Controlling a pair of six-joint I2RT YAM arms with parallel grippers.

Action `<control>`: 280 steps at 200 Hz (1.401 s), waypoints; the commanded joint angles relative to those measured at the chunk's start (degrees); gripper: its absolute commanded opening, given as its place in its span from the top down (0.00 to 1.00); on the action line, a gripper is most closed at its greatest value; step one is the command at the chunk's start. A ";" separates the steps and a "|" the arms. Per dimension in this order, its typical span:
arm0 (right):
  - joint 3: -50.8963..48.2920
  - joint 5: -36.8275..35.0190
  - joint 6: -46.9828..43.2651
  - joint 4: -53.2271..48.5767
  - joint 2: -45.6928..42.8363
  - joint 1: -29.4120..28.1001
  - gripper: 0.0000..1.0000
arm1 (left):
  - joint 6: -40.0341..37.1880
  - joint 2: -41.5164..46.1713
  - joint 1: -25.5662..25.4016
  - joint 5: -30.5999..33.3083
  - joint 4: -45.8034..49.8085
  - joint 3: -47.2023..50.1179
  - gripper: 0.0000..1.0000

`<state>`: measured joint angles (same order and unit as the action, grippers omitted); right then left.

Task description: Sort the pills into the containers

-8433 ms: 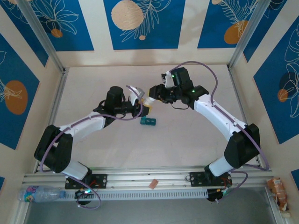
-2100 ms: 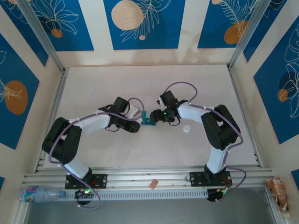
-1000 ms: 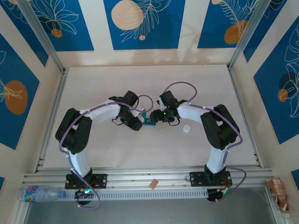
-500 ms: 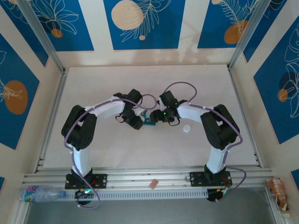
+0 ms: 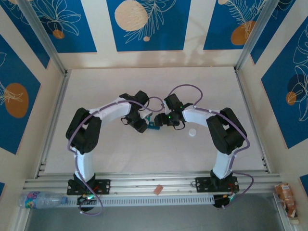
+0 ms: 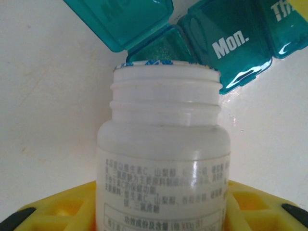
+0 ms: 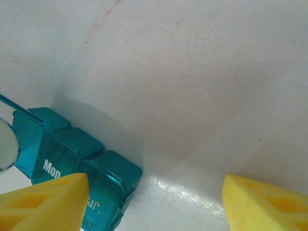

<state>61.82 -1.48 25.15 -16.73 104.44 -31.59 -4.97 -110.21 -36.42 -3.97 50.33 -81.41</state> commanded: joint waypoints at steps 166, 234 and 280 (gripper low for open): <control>-0.21 0.86 0.47 -1.37 1.73 -1.28 0.27 | -2.52 -4.84 -2.77 6.15 8.89 -8.05 1.00; -0.30 0.86 0.56 -1.20 2.10 -1.36 0.27 | -3.64 -5.75 -3.45 8.26 11.54 -11.02 1.00; -0.30 0.77 0.53 -1.13 2.30 -1.40 0.27 | -4.07 -7.32 -3.90 8.98 12.90 -12.51 1.00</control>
<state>61.82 -1.96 25.15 -16.73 104.49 -31.81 -7.62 -115.68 -39.11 3.95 60.77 -91.68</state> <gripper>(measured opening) 0.731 0.462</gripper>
